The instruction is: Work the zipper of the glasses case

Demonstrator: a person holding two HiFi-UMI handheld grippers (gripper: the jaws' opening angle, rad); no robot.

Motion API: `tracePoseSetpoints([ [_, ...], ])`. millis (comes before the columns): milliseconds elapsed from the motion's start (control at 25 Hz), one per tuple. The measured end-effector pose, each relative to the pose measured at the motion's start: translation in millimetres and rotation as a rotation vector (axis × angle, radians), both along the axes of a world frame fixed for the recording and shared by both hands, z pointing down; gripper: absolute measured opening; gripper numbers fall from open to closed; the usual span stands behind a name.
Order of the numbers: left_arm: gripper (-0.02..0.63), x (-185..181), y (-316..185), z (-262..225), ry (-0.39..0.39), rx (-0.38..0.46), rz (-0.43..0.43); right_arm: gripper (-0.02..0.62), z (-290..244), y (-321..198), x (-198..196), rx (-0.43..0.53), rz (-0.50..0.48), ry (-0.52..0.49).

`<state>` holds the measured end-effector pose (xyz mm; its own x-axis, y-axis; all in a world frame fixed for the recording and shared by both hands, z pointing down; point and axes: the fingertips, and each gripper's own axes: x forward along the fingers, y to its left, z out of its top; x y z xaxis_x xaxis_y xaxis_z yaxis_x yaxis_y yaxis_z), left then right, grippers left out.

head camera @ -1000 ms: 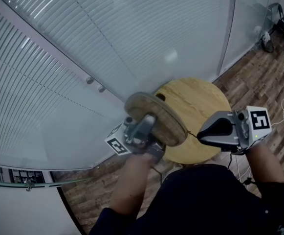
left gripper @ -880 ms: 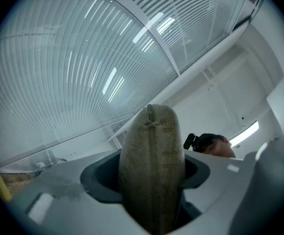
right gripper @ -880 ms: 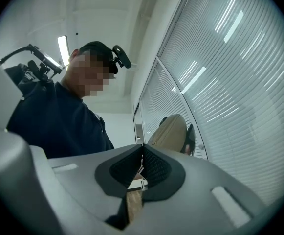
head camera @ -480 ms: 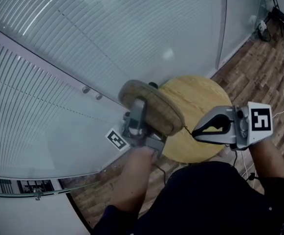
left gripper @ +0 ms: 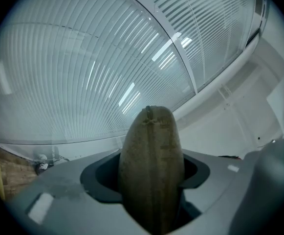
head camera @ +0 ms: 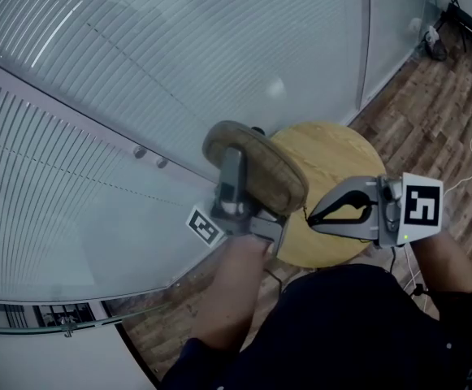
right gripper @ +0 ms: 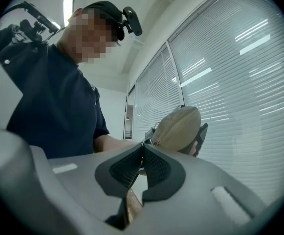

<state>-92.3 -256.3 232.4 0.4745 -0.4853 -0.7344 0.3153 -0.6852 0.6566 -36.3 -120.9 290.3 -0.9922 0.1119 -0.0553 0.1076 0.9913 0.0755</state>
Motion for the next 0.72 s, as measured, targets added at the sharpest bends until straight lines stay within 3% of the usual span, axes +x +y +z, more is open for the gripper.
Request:
tracePoseSetpoints([
  [160,0.302,0.4,2.5,3.1,0.002,-0.015,-0.016,0.014,11.7,6.2,-9.1,0.032,0.0,0.04],
  [320,0.302,5.5,4.6,2.7,0.014,-0.027,-0.025,0.014,35.1,8.0,-9.3,-0.017,0.016,0.172],
  [520,0.302,-3.9,2.8,-0.3,0.007,-0.028,-0.037,0.014,26.5,5.5,-23.4,-0.036,-0.009,0.093],
  [720,0.302,-2.0,14.5,-4.5,-0.056,0.046,-0.032,0.021,27.3,10.4,-19.3,-0.168,-0.02,-0.01],
])
